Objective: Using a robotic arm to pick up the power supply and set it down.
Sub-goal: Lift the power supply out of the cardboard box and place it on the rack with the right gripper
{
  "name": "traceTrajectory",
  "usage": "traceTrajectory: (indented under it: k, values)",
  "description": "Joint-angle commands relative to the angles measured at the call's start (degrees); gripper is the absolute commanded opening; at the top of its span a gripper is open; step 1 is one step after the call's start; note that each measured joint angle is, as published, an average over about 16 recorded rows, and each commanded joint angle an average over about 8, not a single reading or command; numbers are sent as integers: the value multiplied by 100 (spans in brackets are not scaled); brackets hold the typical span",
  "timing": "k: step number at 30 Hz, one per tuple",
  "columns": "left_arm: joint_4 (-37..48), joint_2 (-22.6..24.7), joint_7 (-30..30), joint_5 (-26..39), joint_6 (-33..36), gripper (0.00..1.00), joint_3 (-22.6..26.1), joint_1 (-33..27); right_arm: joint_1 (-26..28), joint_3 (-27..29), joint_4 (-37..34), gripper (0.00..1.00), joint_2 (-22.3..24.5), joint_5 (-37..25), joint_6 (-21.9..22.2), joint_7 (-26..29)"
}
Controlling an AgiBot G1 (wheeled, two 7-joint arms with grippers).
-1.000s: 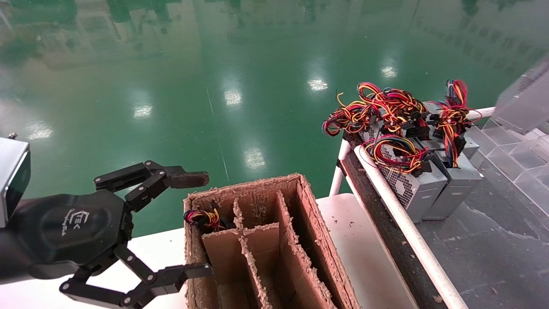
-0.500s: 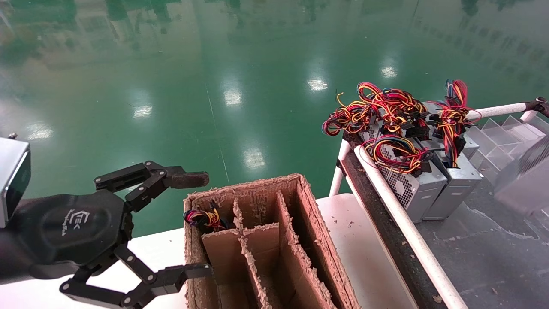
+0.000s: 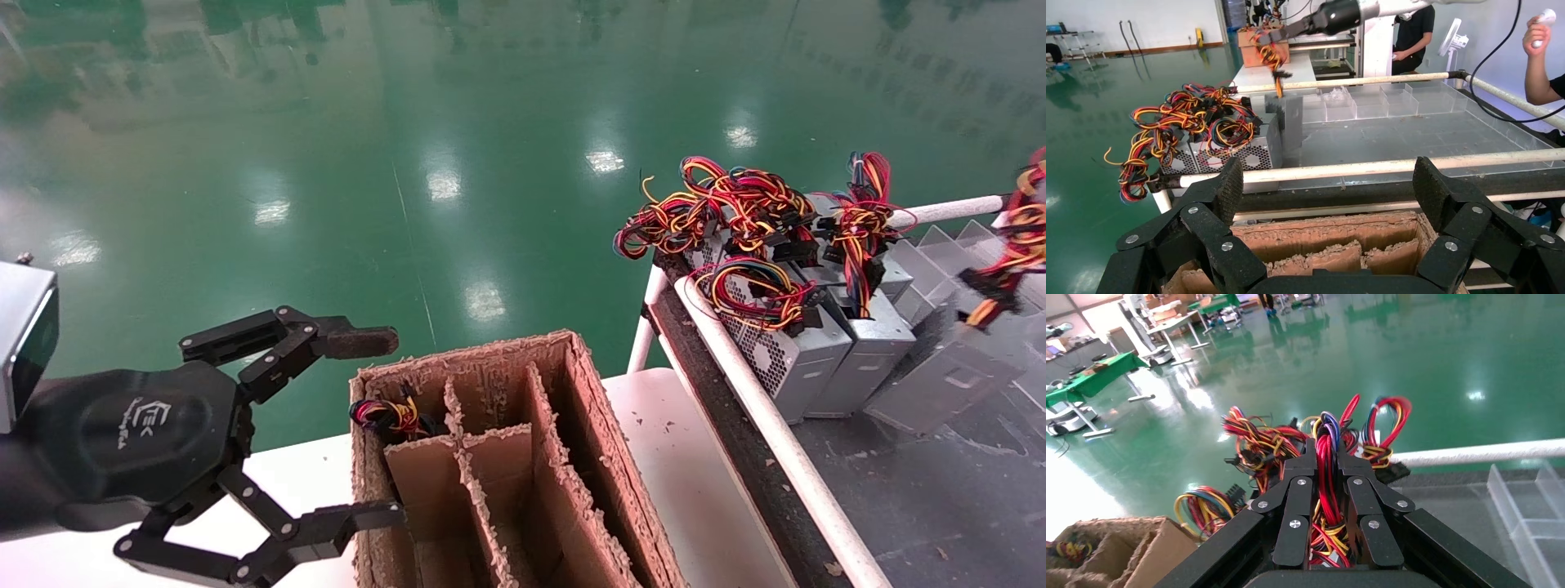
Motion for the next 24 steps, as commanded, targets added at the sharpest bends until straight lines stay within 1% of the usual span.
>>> traceTrajectory:
  k: [1,5,9,16,17,24]
  values:
    - [0,0,0,0,0,100,0,0,-64,4,-67,0,-133,6,136,-1]
    - [0,0,0,0,0,100,0,0,-149,37,-100,0,-347,51,274,-14]
    - [0,0,0,0,0,100,0,0,-207,57,-85,0,-517,77,314,-15]
    - [0,0,0,0,0,100,1,0,-259,56,-32,0,-661,73,341,-14]
    - [0,0,0,-1,0,100,1,0,-266,55,-30,6,-670,72,349,-12]
    - [0,0,1,-1,0,100,1,0,-323,59,-41,93,-663,77,350,28]
